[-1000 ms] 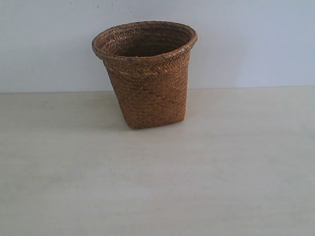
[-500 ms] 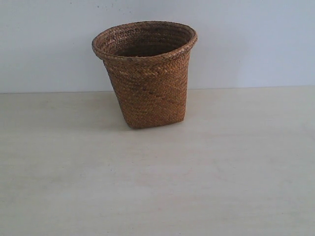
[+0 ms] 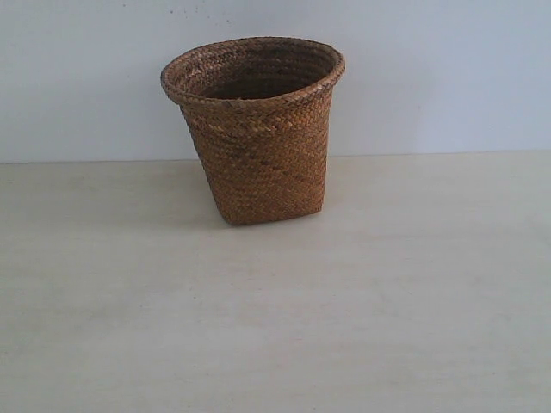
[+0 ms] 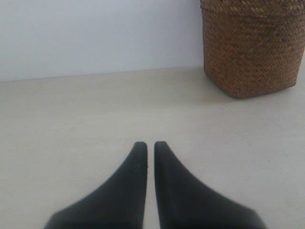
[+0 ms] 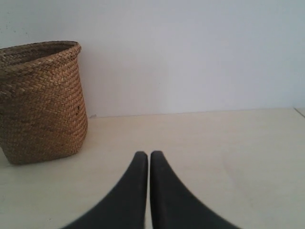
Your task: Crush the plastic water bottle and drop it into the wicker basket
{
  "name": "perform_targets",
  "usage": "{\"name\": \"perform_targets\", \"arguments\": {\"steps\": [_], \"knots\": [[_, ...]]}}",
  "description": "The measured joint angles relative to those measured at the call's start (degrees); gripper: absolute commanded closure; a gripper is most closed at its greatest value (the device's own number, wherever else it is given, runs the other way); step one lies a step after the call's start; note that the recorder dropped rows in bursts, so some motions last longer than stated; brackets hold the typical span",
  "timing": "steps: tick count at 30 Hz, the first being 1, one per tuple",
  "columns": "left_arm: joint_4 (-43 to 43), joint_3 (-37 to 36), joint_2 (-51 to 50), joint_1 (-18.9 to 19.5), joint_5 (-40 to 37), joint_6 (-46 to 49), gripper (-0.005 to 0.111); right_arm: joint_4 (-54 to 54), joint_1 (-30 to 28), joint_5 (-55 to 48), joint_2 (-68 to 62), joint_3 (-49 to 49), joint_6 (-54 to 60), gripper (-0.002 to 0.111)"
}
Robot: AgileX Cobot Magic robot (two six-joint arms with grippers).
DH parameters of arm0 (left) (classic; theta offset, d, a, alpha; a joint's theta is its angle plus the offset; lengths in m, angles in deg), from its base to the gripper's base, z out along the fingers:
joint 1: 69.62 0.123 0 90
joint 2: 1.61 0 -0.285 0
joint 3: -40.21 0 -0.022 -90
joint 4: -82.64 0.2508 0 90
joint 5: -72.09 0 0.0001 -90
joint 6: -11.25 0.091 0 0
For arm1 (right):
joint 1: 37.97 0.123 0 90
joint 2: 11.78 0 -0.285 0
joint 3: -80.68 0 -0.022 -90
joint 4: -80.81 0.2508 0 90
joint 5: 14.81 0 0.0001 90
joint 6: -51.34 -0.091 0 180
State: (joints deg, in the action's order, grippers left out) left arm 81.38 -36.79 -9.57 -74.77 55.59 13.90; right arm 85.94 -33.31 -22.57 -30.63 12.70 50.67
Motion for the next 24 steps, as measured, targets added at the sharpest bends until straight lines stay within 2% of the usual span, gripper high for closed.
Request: {"name": "perform_targets", "arguments": {"steps": [12,24], "knots": [[0.0,0.0,0.0,0.0,0.0,0.0,0.102,-0.19,0.0,-0.97,7.36,-8.68,0.66,0.108],[0.0,0.0,0.0,0.0,0.0,0.0,0.102,-2.43,0.0,-8.52,10.67,-8.95,2.49,0.108]]}}
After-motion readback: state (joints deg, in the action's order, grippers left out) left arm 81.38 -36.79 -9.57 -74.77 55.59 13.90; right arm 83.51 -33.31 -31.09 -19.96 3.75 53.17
